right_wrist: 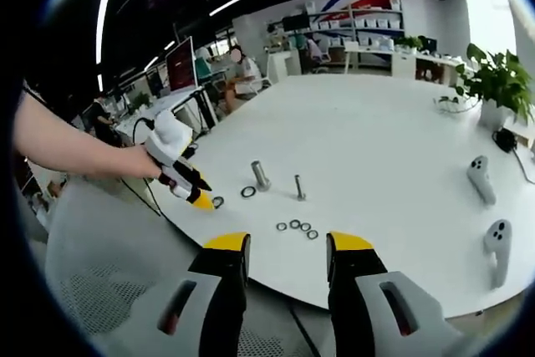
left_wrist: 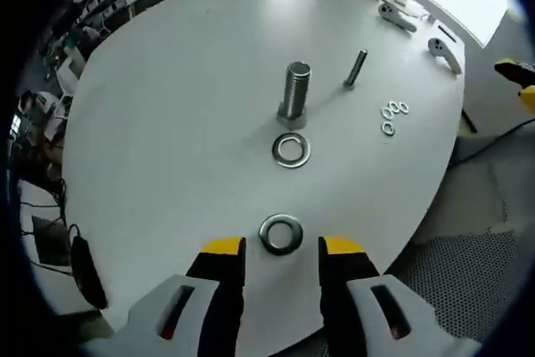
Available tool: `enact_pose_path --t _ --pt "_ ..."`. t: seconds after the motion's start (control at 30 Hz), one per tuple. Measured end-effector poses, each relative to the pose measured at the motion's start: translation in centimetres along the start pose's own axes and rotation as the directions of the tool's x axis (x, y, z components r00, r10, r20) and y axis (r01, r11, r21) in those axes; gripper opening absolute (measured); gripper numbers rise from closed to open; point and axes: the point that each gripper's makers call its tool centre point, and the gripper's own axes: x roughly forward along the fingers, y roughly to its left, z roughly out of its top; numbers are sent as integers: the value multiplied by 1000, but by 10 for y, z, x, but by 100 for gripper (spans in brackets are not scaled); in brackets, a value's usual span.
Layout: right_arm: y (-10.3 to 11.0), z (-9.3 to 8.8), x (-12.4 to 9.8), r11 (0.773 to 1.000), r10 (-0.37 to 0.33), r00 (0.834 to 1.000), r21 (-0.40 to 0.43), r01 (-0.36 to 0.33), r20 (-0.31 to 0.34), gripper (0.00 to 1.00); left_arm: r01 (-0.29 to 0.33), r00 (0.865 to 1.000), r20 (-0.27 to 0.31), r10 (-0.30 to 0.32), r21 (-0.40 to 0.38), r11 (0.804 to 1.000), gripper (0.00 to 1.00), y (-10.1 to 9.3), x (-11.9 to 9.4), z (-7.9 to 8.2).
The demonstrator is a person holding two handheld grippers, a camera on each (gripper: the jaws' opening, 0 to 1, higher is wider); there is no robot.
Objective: Place the washer onto the threaded stud by aligning its center hole with the stud, sliding it down to the base, and recovering from edge contact or off-axis alignment until the washer reaches the visible bottom stop.
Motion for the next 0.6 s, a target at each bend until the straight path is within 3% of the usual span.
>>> enact_pose_path --t 0.07,0.13,0.27,0.33,0.37,0.4,0.53,0.6 --pt "-1 0 0 1000 -3 1000 2 3 2 38 46 998 -36 -47 -17 999 32 -7 7 -4" --pt "-1 0 0 1000 -5 1000 6 5 1 38 16 999 -38 -16 3 1000 31 -1 9 -2" --pt "-1 0 0 1000 -1 1000 -1 1 -3 37 16 1000 -26 -16 6 1000 30 0 9 2" --pt "-2 0 0 1000 -7 1000 4 7 0 37 6 999 -35 -5 34 999 27 3 10 2" --pt "-3 1 0 1000 -11 1000 7 11 2 37 -8 999 -53 14 116 993 25 6 10 1" --pt "-4 1 -1 1000 -14 1000 11 14 6 37 -7 998 -60 15 136 991 24 5 10 0" --pt "-4 1 0 1000 -14 1000 14 14 2 36 2 997 -79 7 121 993 26 3 11 1" --pt "-4 1 0 1000 -15 1000 16 14 3 36 13 995 -102 3 156 988 28 1 11 0"
